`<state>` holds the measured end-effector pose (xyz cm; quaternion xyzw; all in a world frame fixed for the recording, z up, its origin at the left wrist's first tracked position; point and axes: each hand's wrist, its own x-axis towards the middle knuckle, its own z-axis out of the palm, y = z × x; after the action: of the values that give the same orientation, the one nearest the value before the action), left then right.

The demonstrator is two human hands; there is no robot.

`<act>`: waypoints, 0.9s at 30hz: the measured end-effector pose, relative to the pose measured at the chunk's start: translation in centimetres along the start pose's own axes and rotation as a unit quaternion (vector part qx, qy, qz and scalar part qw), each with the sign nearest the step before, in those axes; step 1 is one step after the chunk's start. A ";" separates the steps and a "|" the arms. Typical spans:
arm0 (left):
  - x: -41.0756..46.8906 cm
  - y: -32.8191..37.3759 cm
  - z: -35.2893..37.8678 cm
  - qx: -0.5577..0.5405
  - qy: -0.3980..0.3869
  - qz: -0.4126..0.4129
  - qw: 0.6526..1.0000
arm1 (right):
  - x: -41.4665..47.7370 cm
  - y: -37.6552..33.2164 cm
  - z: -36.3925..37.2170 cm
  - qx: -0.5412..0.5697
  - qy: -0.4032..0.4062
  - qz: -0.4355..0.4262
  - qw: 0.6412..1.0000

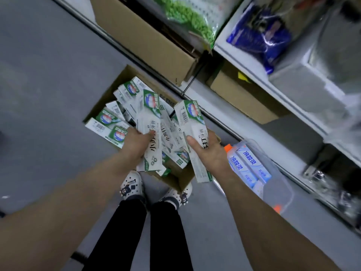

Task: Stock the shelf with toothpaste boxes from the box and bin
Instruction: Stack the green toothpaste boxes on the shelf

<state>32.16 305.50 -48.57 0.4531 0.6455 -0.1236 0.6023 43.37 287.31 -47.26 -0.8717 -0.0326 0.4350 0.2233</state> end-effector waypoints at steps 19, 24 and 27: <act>-35.8 17.8 -14.7 0.171 -0.087 0.271 0.943 | -28.5 -17.8 -20.5 0.063 0.022 -0.170 0.983; -41.4 21.7 -17.9 0.204 -0.088 0.339 0.914 | -33.1 -21.9 -23.8 0.113 0.050 -0.219 0.968; -44.2 24.0 -20.3 0.220 -0.112 0.370 0.896 | -35.7 -23.9 -25.3 0.106 0.066 -0.254 0.959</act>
<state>30.27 313.97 4.93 0.7633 0.3157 -0.0803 0.5578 44.12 290.67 2.52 -0.8327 -0.1922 0.3065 0.4192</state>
